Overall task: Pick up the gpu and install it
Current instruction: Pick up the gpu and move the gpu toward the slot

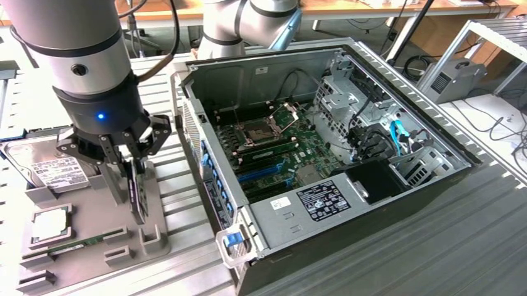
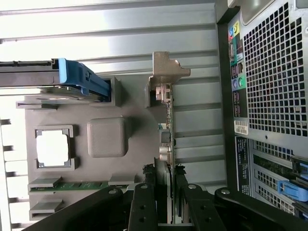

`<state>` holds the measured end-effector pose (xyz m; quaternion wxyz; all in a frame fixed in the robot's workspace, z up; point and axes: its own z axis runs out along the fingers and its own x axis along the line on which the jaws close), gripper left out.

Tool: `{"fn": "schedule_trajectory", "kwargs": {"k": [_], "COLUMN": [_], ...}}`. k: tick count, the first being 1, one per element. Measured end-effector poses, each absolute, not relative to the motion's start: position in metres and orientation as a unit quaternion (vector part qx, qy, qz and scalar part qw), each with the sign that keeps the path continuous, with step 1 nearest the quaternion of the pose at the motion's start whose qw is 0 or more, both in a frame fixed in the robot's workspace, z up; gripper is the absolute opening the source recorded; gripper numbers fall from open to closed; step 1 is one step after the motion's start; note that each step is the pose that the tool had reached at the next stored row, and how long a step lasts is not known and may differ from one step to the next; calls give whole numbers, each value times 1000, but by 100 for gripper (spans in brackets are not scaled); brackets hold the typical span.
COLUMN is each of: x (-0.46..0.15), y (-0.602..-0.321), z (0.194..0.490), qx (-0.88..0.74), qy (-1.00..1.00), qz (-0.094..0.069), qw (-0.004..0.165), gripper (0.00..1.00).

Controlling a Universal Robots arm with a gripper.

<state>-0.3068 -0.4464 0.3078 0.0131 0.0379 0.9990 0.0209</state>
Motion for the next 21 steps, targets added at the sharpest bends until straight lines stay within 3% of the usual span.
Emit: {"fn": "schedule_trajectory", "kwargs": {"k": [21], "x": [-307], "y": [-446], "z": [317], "qx": [38], "qy": [999], "qz": [21], "qw": [13], "gripper": [27]}}
